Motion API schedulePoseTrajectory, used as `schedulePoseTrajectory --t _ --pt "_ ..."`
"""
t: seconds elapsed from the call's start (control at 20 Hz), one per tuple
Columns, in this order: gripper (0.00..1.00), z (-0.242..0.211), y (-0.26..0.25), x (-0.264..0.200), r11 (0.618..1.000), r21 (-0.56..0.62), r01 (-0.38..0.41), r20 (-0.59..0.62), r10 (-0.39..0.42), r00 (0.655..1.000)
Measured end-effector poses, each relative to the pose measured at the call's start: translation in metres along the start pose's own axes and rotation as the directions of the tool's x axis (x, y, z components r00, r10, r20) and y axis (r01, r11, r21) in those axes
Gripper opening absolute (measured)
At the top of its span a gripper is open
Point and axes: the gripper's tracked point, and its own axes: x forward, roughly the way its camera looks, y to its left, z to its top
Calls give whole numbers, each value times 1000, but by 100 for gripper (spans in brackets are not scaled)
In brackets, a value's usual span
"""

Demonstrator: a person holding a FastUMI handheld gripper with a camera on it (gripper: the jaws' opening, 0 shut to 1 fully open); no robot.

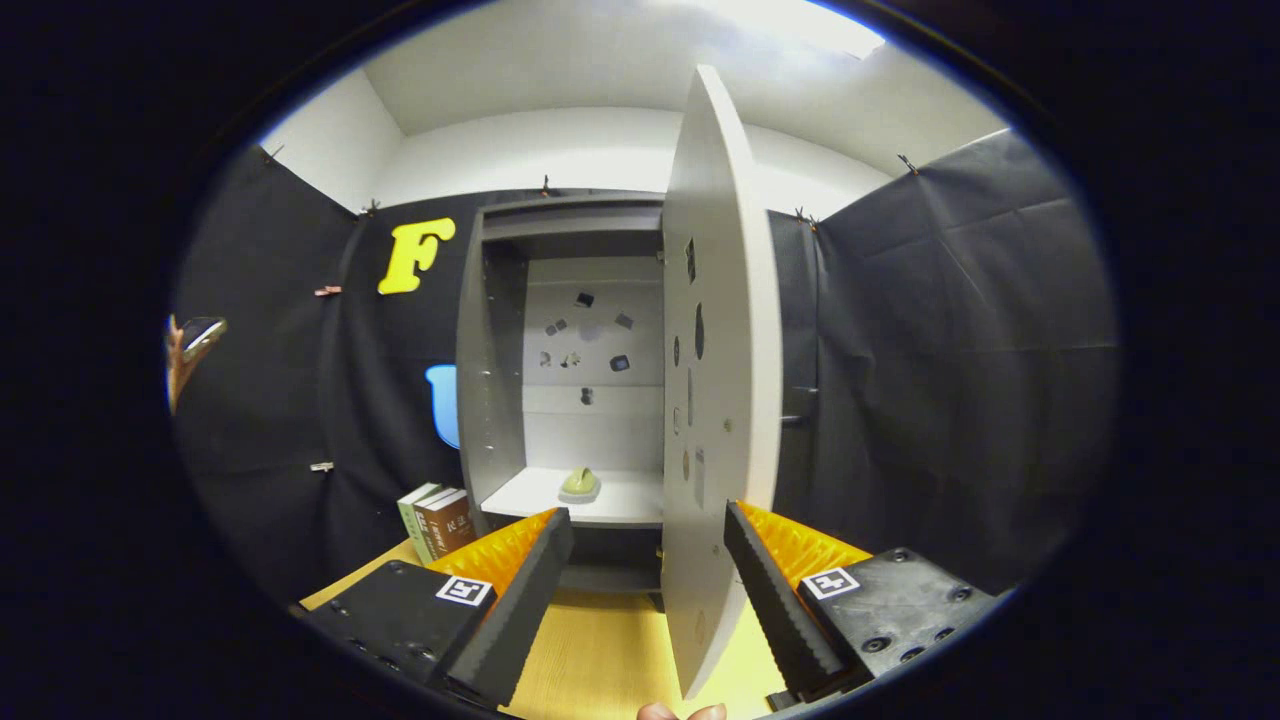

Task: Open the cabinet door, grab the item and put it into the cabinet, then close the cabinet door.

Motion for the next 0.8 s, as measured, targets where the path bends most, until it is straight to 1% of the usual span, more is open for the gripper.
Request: schedulePoseTrajectory --t 0.1,0.2,0.25,0.4,0.5,0.55,0.65,0.8 --pt "98 3 -31 -11 999 -5 37 6 -37 999" --pt "98 7 -69 -17 994 -20 110 22 -110 994" --pt "98 5 -92 -18 986 -24 164 21 -164 986" --pt "98 -7 -144 -13 956 20 292 -21 -291 956" --pt "98 -24 -167 0 939 -14 344 -47 -345 938" --pt "98 -31 -172 11 933 -24 359 -65 -360 931" --pt "98 -36 -171 29 930 -6 368 -93 -367 926" --pt "98 -39 -188 43 933 40 358 -134 -350 927"
